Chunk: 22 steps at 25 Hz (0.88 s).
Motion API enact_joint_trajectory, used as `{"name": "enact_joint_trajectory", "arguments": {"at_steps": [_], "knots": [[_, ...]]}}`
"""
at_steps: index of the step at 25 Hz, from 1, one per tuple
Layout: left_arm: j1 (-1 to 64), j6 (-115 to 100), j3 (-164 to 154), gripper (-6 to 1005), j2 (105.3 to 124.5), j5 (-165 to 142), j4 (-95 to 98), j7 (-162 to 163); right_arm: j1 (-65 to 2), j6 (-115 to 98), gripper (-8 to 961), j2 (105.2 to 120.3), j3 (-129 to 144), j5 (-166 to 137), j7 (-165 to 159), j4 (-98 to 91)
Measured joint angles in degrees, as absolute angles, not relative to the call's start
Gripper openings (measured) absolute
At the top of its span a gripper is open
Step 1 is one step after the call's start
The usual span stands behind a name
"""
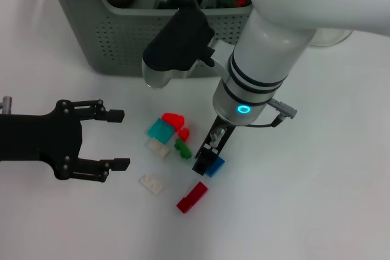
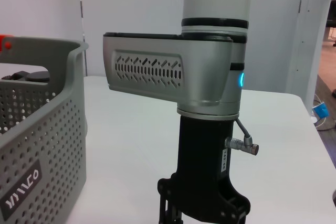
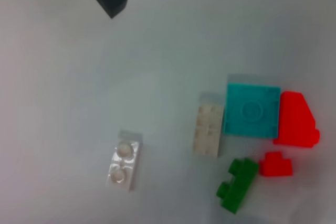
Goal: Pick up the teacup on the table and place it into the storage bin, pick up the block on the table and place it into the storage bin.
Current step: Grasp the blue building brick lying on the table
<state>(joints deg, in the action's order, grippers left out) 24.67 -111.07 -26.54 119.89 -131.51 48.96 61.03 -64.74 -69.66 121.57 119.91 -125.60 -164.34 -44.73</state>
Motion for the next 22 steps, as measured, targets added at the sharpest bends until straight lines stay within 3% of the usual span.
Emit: {"name": "enact_joint_trajectory", "arguments": {"at_steps": [22], "knots": [[24.88,-111.27,-26.45,828,119.89,-131.48,48.95,61.06,-64.59,-70.23,613,121.73,119.97,-125.34,-164.44,-44.73]]}}
